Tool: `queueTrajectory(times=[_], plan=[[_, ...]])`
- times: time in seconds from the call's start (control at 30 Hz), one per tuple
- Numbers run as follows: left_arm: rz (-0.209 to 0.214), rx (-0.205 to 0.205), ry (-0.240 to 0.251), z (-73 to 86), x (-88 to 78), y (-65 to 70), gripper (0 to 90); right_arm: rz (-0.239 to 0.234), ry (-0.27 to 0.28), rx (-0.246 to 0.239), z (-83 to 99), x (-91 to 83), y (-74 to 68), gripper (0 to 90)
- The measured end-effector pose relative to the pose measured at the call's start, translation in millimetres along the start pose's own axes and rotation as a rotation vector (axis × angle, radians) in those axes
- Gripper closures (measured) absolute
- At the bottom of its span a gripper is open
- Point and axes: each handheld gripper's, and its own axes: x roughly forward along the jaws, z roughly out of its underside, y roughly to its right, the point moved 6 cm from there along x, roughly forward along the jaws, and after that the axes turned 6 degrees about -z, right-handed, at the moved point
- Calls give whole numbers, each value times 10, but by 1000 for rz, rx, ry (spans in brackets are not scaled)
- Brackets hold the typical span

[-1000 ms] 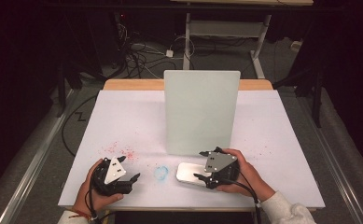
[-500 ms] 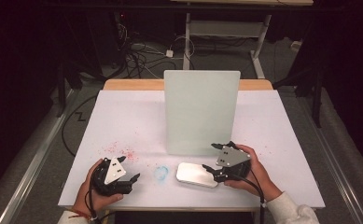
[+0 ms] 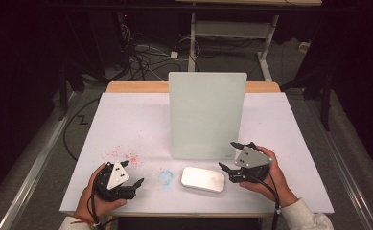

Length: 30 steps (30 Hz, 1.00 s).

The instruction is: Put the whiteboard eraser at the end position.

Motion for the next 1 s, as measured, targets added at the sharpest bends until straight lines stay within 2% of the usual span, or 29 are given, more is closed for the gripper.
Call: queueTrajectory(times=[0.4,0.73,0.8,1.0], plan=[[-1,0,-1,1,-3,-3,228,79,-8,44,192,-160,151,255],[-2,-3,-1,2,-3,-4,228,114,-23,88,395,-292,230,244],[-3,-3,-3,1,1,-3,228,129,-23,85,427,-323,252,238],[-3,-9,3,-12,2,-20,228,168,-21,148,576,-420,313,201]])
